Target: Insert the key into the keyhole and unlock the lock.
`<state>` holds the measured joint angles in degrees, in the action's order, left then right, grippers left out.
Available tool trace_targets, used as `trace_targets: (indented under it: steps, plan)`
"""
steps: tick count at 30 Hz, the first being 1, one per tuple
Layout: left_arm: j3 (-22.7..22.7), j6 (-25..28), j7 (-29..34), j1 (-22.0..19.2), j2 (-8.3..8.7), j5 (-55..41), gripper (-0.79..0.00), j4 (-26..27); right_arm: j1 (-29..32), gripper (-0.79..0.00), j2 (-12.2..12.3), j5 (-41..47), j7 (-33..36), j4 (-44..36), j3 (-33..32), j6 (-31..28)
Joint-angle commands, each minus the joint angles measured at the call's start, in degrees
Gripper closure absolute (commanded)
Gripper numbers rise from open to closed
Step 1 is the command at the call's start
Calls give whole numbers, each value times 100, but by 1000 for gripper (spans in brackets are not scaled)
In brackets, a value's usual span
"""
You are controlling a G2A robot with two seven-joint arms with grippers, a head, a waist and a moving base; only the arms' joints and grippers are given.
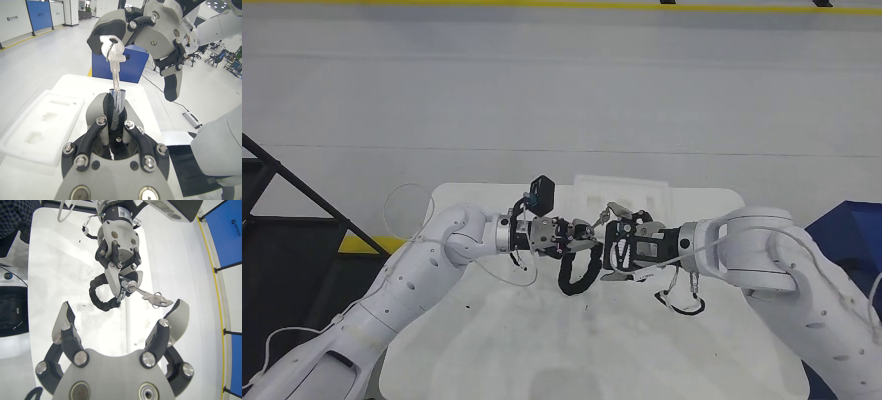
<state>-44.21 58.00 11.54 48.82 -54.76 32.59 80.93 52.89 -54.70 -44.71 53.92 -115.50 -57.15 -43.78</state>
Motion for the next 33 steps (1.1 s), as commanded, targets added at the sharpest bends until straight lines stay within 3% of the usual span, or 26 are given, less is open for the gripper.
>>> trace_targets:
  steps: [1,11,23,33]
  plan:
    - [-17,0,41,13,4,61,0,30,16,-785,21,-40,8,-39,-51,-79]
    - [-85,0,228,45,12,217,0,183,-19,-785,66,-297,-205,-155,68,-769]
    - [-181,-97,446,30,-22,404,0,289,-244,-785,102,-256,-48,-125,574,-706]
    - [-234,-290,648,90,-43,619,0,407,-349,-785,254,-188,-15,-339,623,-673]
